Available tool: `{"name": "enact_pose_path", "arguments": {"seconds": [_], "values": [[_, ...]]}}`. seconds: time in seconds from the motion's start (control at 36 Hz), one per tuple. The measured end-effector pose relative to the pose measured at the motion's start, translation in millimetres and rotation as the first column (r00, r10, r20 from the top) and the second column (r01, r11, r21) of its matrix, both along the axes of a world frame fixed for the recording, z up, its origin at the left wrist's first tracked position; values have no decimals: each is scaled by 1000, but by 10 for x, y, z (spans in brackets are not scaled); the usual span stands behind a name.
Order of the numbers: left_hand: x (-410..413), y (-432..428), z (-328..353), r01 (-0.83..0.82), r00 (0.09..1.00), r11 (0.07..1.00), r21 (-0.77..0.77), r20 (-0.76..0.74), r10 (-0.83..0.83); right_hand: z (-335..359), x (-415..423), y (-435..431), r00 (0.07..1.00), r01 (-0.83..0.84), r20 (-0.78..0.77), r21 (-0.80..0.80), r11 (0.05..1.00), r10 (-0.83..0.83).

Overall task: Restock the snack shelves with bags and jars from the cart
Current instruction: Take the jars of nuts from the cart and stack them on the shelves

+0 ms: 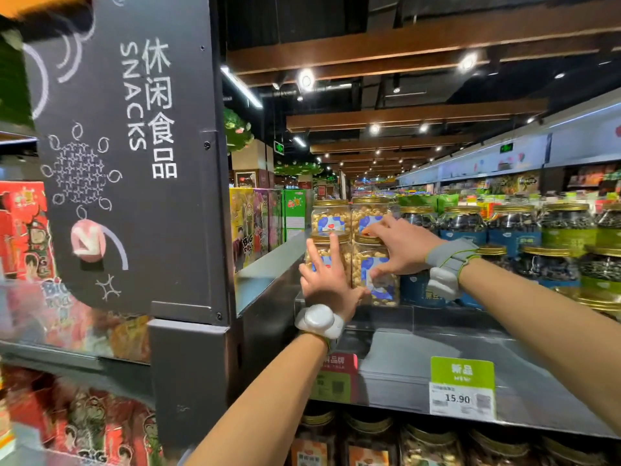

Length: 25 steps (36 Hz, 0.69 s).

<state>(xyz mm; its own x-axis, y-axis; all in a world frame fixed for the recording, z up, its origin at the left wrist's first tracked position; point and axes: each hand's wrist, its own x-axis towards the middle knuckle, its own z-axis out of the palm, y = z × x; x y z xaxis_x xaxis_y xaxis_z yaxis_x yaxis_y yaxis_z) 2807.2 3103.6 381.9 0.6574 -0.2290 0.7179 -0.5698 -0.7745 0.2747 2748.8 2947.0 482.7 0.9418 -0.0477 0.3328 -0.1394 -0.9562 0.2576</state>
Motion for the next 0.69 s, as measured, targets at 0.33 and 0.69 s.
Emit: {"name": "enact_pose_path", "arguments": {"seconds": [0.33,0.69], "values": [[45,49,-15,-92,993,994,66,80,87,-71,-76,-26,996,-7,84,-123,992,17],[-770,26,487,548,801,759,-351,-40,-597,-269,-913,356,756,-311,653,406,860,-35]]}}
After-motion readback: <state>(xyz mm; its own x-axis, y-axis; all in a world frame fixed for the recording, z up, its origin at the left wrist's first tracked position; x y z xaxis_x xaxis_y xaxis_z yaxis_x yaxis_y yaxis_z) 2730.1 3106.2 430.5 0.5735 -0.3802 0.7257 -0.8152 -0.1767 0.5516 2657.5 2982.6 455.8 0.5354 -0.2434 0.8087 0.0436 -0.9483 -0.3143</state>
